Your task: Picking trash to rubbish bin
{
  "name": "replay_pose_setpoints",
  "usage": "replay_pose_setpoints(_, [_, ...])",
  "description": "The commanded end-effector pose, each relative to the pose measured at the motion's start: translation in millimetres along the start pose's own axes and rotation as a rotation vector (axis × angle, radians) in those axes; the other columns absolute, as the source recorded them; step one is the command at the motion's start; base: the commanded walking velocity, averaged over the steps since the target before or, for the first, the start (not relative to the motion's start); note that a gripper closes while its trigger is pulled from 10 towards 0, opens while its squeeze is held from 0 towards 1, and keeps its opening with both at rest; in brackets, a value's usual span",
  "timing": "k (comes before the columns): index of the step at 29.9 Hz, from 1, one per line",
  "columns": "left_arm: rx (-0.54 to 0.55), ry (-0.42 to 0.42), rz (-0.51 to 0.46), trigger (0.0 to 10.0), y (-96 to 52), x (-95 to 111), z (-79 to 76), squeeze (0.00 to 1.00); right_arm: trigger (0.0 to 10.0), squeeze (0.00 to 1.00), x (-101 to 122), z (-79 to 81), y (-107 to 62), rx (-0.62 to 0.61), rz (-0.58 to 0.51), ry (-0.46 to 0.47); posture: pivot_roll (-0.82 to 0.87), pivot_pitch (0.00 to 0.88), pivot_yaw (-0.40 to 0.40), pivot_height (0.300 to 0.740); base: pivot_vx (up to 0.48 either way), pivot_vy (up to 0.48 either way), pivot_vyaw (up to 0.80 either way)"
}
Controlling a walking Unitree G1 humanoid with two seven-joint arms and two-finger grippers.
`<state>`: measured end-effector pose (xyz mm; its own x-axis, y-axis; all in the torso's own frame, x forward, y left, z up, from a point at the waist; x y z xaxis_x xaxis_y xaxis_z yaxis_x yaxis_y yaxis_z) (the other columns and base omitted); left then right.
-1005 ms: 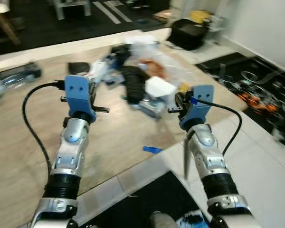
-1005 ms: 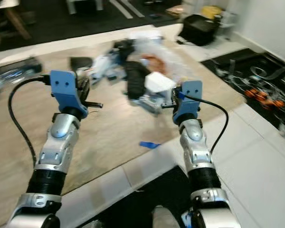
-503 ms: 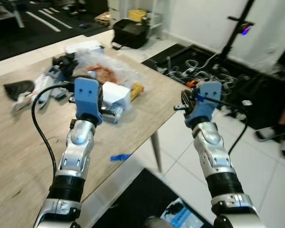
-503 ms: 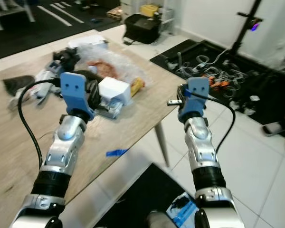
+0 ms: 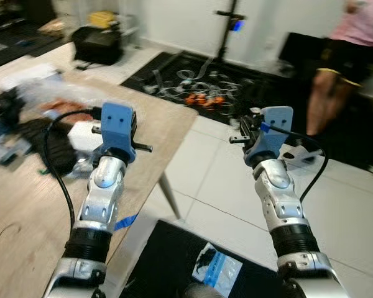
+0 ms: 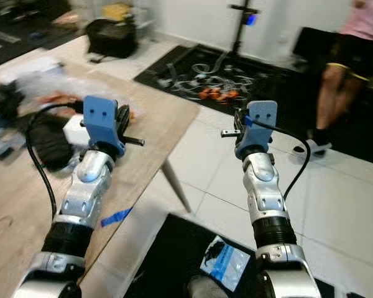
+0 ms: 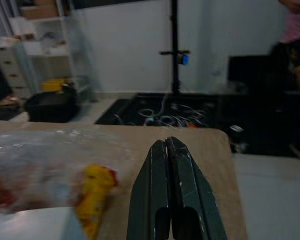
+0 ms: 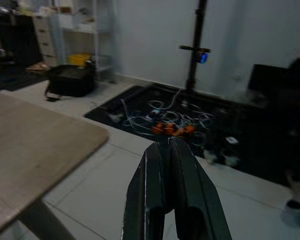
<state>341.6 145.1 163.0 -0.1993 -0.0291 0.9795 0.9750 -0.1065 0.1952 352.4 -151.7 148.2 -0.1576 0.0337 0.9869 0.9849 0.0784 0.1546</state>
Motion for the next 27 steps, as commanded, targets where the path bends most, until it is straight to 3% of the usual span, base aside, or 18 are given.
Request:
replay_pose_setpoints(1, [0.006, 0.026, 0.029, 10.0, -3.9, -8, 6.4, 0.00, 10.0, 0.00, -4, 0.7, -0.4, -0.006, 0.012, 0.007, -0.04, 0.000, -0.038, 0.740, 0.000, 0.000, -0.80])
replay_pose_setpoints(16, [0.030, 0.064, 0.037, 10.0, -12.9, -11, 15.8, 0.00, 10.0, 0.00, -7, 7.1, -2.3, 0.003, 0.022, 0.019, -0.02, 0.024, -0.047, 0.740, 0.000, 0.000, -0.80])
replay_pose_setpoints(21, [0.009, 0.004, 0.045, 10.0, -17.3, -17, 10.6, 0.00, 10.0, 0.00, -12, 5.1, -6.7, -0.006, 0.030, 0.011, -0.05, 0.004, -0.036, 0.740, 0.000, 0.000, -0.80])
replay_pose_setpoints(27, [-0.011, -0.006, 0.069, 10.0, -16.0, -26, 4.4, 0.00, 10.0, 0.00, -20, -3.0, -10.4, -0.011, 0.048, -0.008, -0.06, 0.000, -0.025, 0.740, 0.000, 0.000, -0.80])
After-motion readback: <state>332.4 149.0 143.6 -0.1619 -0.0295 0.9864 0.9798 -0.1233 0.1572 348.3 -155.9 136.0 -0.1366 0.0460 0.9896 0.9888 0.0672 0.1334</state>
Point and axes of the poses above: a point about 5 cm out from each wrist's last joint towards the gripper, its own y axis pointing out of the wrist towards the gripper, its own x axis along the axis of the wrist's last joint, z = x × y, the point moved 1 cm from there along y, pointing out of the wrist towards the gripper, and after that the axes turned 5 degrees about -y, right-handed, at the moved point
